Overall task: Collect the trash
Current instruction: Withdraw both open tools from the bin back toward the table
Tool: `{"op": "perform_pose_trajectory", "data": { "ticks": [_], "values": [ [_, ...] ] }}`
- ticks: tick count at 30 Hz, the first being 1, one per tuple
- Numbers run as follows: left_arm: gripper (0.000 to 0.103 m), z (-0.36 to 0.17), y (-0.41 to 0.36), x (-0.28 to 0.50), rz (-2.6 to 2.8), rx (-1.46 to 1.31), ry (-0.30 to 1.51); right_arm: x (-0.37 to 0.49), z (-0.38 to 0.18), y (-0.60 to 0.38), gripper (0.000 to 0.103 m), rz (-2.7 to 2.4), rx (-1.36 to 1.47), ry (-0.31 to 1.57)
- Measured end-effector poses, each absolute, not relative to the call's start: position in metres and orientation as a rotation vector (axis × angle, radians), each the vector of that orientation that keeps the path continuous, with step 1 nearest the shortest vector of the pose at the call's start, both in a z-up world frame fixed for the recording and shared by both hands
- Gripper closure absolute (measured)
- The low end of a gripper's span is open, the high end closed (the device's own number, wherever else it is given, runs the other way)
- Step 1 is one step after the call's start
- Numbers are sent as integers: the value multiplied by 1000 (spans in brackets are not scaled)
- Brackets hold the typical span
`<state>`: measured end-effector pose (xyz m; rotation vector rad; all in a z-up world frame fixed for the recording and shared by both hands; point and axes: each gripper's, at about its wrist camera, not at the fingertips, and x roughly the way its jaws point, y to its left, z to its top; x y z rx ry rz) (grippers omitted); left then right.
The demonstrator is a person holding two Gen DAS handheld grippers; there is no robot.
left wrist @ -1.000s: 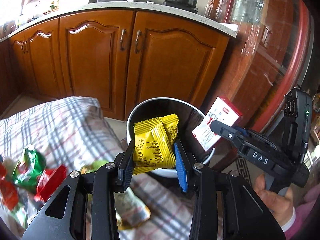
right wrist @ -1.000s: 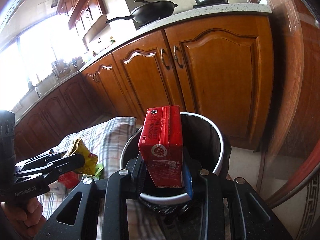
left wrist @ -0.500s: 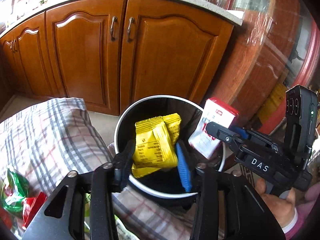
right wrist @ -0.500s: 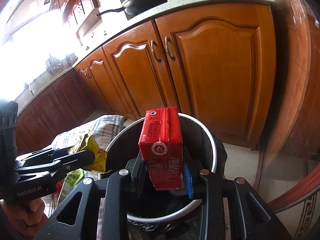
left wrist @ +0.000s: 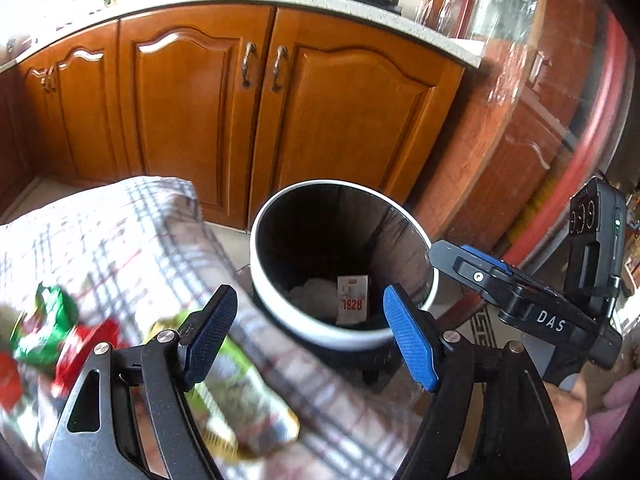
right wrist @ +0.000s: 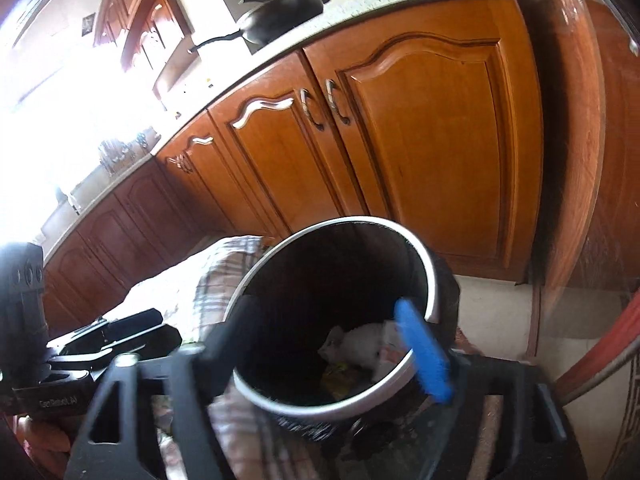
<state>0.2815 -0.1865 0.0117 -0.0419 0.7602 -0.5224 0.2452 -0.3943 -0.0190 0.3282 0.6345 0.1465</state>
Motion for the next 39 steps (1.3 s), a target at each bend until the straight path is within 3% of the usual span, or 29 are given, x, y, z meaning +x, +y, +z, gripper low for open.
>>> {"op": "perform_pose_trajectory", "data": {
  "ticks": [21,39],
  "values": [
    [23,-16,-54,184,-301,-151,746,165,-29,-297,12,297,294,665],
    [23,-24,-21,190,-233,-170,753,177,-35,-262,12,348,226,694]
  ]
}}
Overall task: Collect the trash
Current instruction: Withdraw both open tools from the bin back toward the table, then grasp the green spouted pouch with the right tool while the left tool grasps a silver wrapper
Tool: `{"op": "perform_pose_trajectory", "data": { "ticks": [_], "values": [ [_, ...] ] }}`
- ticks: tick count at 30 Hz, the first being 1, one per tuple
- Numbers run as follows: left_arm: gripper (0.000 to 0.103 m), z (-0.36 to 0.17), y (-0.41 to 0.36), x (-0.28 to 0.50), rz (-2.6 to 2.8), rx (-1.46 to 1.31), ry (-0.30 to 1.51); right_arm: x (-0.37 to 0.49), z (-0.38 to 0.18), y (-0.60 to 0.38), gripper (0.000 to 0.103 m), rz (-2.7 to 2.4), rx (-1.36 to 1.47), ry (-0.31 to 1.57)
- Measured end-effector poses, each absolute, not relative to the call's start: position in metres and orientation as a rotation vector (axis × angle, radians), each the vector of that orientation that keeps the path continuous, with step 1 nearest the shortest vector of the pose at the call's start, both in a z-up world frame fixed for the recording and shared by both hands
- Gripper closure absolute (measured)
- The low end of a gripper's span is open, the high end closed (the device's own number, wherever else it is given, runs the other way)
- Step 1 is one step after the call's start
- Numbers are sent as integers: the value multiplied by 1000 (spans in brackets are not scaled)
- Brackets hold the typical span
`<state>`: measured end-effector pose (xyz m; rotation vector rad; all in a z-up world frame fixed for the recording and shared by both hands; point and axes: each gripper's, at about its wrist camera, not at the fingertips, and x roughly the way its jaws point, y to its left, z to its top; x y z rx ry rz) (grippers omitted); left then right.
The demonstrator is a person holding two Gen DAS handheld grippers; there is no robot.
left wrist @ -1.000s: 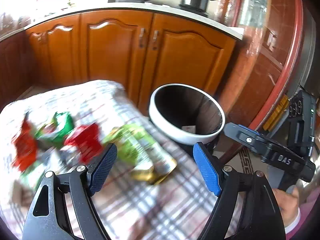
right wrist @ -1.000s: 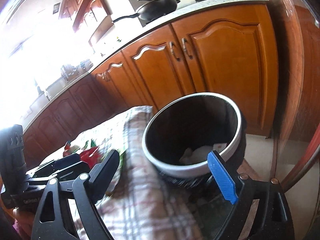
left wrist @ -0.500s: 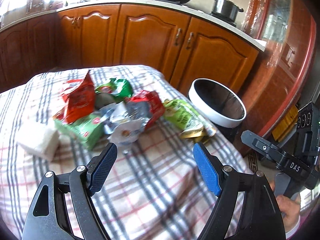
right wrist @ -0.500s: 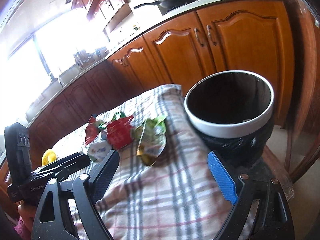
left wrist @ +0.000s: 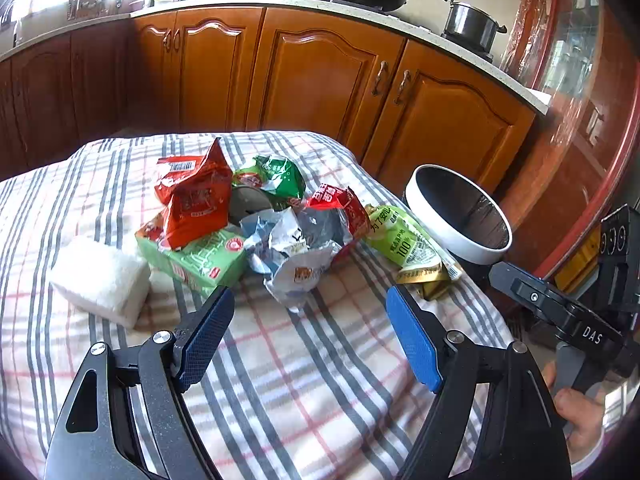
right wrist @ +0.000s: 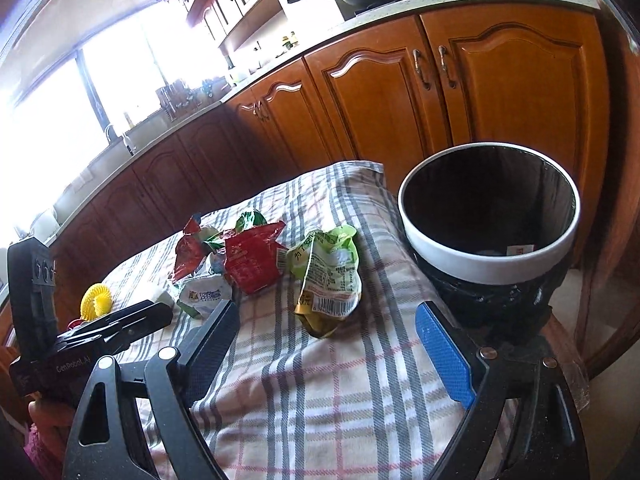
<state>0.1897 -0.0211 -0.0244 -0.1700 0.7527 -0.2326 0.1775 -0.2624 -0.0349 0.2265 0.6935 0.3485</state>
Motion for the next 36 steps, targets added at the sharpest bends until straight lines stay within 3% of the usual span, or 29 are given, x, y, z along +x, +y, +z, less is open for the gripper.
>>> {"op": "perform_pose_trajectory", "data": {
  "ticks": [4,7,9,13,16,17,19,36],
  "values": [
    [23,-24,-27,200,-242,-120,751,187,-34,-256,18,353,191,697],
    [30,-27,-32,211,-240,-83,757,199,-36,-249,34,361,160,715],
    [43,-33,-35,218,-235,-62,775,209,-40,-243,52,364,139,737],
    [62,-47,-38,229,-249,-48,826,228,-53,-235,65,370,115,785],
    [84,-53,-40,230,-264,-43,841,240,-61,-227,76,379,91,813],
    [90,-53,-39,229,-267,-45,841,243,-63,-224,85,379,76,820],
    [92,-52,-36,227,-267,-53,827,245,-66,-220,94,366,51,827],
    [93,-14,-44,181,-376,-112,755,194,-37,-252,96,330,143,741]
  ]
}}
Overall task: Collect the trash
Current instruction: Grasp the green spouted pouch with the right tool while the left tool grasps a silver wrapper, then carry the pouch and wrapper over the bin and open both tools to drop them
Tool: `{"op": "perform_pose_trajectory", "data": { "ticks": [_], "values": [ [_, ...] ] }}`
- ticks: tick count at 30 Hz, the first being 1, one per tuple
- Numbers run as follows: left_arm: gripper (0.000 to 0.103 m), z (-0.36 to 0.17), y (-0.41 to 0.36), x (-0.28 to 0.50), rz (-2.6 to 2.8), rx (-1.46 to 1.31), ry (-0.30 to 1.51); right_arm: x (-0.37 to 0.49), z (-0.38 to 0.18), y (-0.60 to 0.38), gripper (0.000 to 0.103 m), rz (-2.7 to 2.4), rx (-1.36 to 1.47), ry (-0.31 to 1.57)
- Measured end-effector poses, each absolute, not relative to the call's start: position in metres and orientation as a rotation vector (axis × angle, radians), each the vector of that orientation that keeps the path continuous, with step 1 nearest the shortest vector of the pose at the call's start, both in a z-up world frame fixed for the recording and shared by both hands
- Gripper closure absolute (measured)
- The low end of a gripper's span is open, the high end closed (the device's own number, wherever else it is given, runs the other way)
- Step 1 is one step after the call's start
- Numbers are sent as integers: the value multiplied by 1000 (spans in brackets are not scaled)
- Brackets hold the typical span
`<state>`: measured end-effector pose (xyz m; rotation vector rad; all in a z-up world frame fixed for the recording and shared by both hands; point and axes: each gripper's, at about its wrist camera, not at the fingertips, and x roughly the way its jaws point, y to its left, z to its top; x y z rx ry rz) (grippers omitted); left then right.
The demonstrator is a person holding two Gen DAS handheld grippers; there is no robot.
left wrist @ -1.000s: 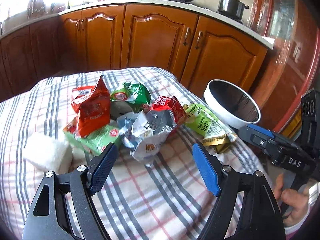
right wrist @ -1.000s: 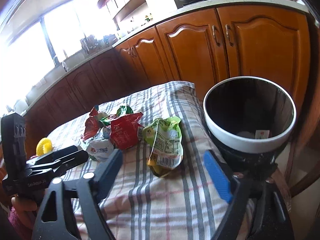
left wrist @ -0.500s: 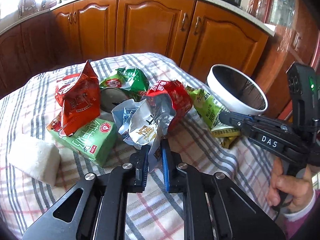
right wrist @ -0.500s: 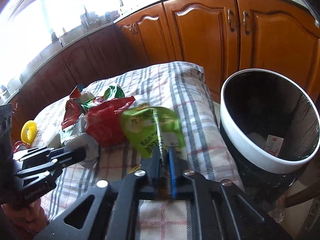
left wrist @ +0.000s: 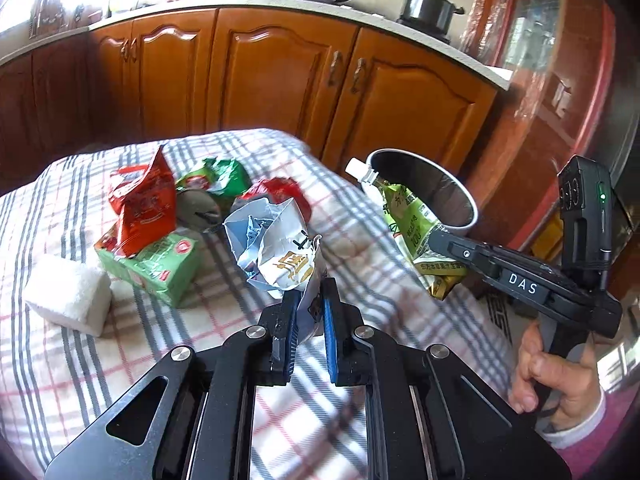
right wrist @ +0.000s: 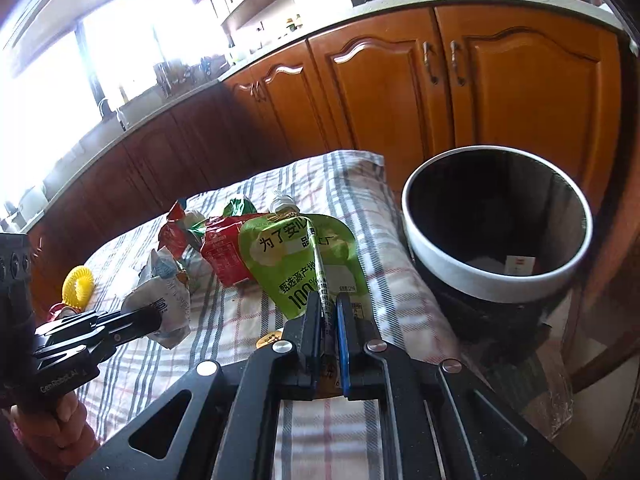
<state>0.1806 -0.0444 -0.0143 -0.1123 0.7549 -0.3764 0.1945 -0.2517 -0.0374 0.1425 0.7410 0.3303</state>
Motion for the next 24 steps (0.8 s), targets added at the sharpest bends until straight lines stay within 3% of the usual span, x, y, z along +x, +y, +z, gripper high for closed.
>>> {"op": "perform_pose_trajectory", "data": {
  "ticks": [24],
  "values": [
    [93,8,-138,210,-533,-33,730,179,-19,-326,96,201,219,686]
  ]
}}
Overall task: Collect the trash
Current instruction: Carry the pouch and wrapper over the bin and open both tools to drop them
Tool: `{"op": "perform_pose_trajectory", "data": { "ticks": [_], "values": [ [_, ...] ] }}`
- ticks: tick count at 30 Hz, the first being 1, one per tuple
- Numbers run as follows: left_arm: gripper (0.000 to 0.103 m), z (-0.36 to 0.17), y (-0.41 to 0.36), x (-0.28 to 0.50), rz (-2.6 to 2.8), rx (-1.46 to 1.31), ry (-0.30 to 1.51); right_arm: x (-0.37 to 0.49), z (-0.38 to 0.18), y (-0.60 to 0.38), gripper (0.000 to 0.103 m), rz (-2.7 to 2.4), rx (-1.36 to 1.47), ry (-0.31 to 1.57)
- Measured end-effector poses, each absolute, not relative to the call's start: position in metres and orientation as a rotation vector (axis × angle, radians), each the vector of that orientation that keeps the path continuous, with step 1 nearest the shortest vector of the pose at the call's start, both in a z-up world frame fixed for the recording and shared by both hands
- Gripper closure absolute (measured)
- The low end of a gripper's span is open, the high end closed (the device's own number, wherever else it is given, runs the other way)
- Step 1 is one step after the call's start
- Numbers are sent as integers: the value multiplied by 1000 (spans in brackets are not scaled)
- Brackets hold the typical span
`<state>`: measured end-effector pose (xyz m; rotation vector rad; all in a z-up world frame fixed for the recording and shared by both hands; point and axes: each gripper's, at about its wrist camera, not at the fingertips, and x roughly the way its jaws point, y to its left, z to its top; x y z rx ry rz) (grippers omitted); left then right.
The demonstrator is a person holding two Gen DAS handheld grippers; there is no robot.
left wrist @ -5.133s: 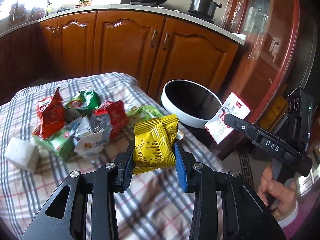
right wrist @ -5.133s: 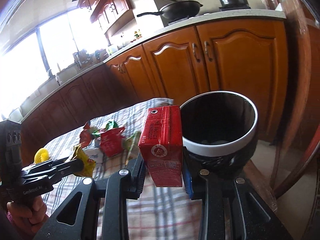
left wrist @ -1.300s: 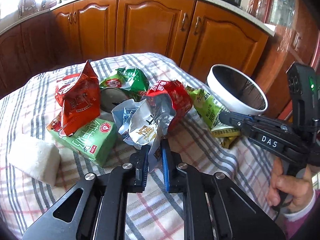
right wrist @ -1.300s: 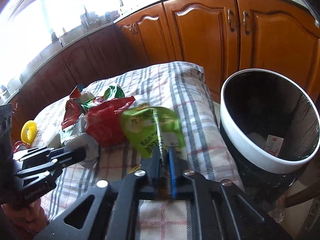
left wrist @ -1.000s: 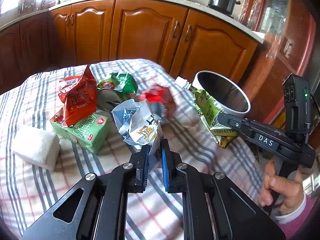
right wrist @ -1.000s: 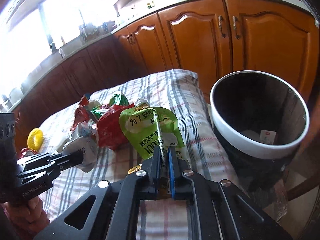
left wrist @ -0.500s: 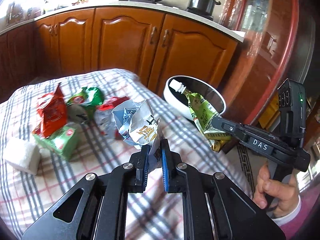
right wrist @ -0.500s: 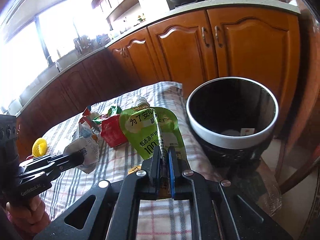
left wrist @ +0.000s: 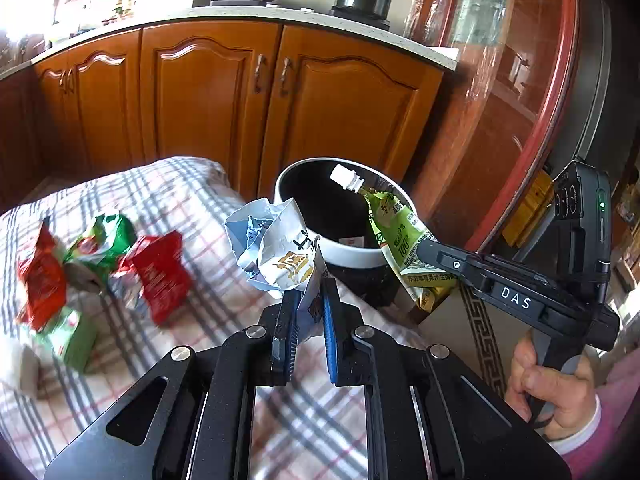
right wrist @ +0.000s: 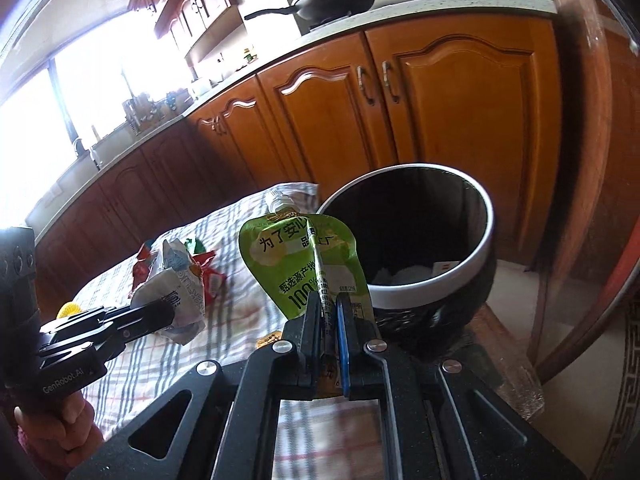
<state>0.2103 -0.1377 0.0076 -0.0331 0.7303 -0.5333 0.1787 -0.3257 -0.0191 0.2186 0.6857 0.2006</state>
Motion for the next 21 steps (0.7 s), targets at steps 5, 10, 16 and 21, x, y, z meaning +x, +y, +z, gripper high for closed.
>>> {"op": "perform_pose_trajectory", "data": {
  "ticks": [5,10,16,21],
  "values": [
    [93,7,-152,224,-549,-22,743,186,-17,-340,96,172,228,681],
    [93,5,-163,236,-553,-13,752,194,-16,-354,96,146,237,678],
    [93,9,-176,253,-560,-6,748,208,-15,-366,96,118,234,679],
    [93,13,-190,267,-568,7,743,219,-14,-372,96,101,225,682]
  ]
}}
